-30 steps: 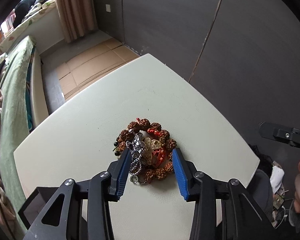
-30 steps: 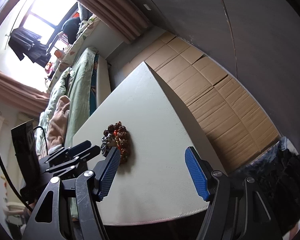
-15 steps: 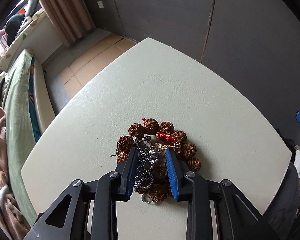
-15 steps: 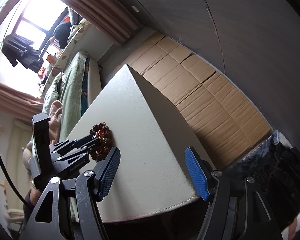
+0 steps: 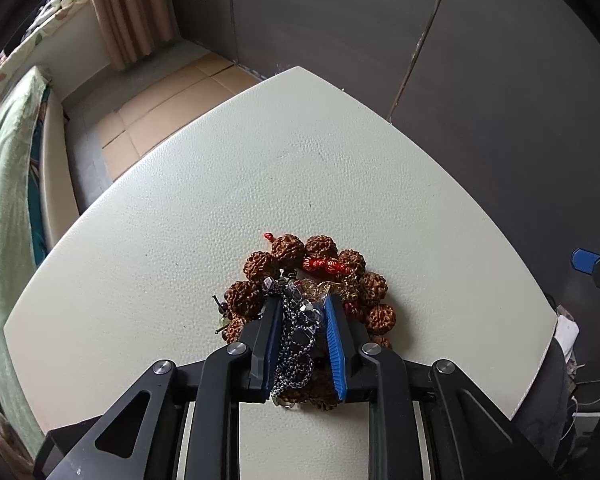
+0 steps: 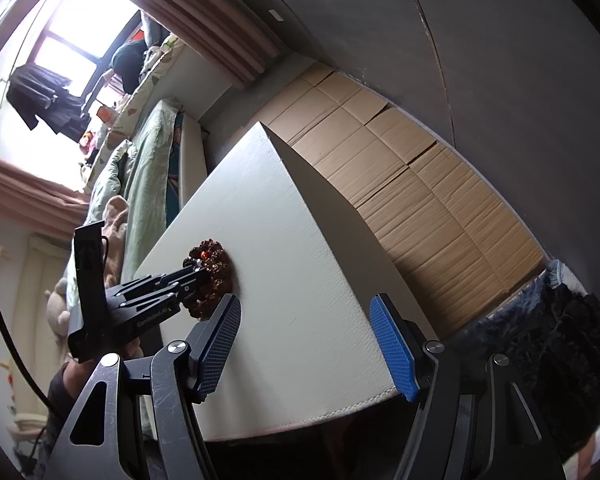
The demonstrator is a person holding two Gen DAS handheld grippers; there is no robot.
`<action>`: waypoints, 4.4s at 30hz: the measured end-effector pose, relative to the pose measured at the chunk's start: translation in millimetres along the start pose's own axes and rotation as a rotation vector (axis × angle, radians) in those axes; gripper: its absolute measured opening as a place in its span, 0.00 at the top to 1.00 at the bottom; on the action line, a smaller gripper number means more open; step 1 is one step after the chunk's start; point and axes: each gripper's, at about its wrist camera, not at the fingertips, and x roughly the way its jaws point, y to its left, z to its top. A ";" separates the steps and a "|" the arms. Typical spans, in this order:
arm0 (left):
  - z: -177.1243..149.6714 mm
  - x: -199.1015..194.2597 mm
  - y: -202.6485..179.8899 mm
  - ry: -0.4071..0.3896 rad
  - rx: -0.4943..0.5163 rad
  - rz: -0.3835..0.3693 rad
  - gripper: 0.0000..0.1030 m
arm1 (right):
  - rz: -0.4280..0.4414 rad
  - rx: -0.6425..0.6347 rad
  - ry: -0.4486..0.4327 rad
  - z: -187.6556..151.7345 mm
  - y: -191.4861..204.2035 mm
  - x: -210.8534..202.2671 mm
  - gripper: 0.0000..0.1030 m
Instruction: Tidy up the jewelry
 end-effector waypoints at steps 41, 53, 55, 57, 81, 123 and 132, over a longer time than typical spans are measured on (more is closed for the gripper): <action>-42.3 -169.5 49.0 -0.285 -0.227 -0.166 0.86 | 0.082 -0.103 0.058 -6.8 71.8 34.0 0.34; -52.3 -128.8 41.2 -0.085 -0.238 -0.120 0.91 | 0.095 -0.131 0.080 -14.2 84.4 44.2 0.34; -55.8 -113.1 33.8 -0.050 -0.223 -0.112 0.83 | 0.088 -0.120 0.082 -15.1 78.9 44.7 0.34; -57.5 -101.5 26.8 -0.028 -0.209 -0.095 0.53 | 0.078 -0.109 0.084 -15.4 73.0 44.5 0.34; -78.4 -35.6 21.3 0.056 -0.171 -0.055 0.93 | 0.047 -0.034 0.083 -18.7 32.2 41.0 0.34; -61.1 -343.3 30.1 -0.639 -0.158 -0.009 0.95 | 0.144 -0.183 0.175 -19.5 129.3 83.6 0.34; -72.6 -386.8 27.0 -0.734 -0.163 -0.021 0.95 | 0.145 -0.185 0.201 -24.1 135.9 97.0 0.35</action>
